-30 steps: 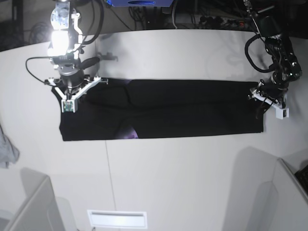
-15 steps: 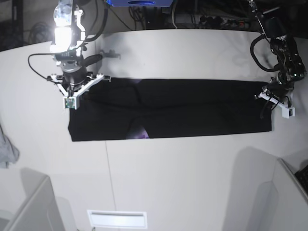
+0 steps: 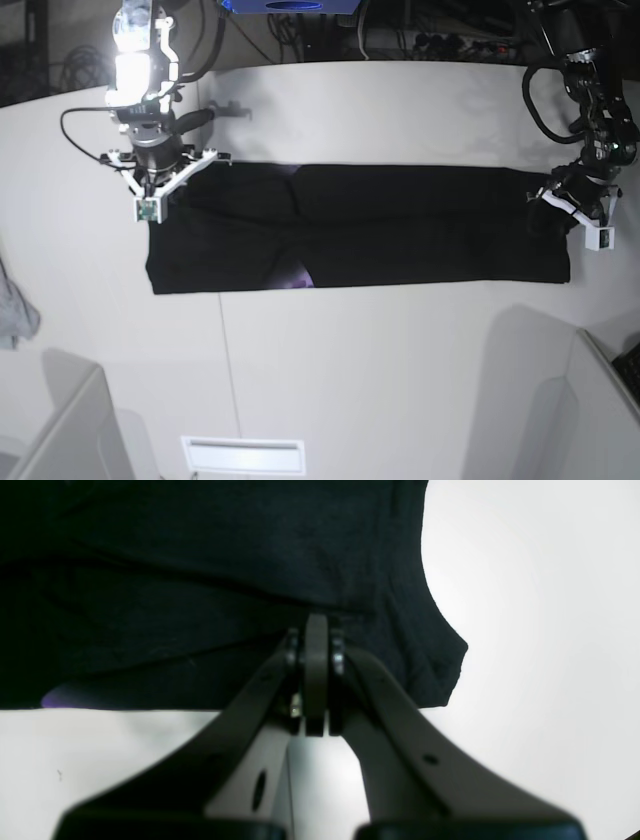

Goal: Fold the T-shirt properly
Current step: 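Hold the strip with the right gripper and fold the left end toward it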

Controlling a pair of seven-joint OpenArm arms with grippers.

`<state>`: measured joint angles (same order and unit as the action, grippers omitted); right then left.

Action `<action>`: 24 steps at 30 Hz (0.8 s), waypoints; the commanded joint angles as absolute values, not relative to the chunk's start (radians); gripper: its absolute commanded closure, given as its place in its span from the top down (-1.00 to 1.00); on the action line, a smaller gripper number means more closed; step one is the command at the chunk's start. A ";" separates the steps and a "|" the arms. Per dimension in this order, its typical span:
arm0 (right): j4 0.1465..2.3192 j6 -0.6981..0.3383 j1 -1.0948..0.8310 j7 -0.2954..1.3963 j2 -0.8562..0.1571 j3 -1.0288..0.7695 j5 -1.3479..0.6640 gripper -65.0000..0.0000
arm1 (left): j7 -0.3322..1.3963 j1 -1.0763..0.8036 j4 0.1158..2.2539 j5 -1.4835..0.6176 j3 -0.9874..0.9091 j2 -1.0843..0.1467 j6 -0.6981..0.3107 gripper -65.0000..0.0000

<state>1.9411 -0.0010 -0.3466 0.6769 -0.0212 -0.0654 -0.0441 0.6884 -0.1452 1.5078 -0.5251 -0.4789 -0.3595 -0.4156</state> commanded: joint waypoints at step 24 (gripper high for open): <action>1.959 -0.001 -0.340 0.654 -0.024 -0.076 -0.042 -1.00 | 0.667 -0.170 1.722 -0.539 -0.165 -0.259 -0.278 -1.00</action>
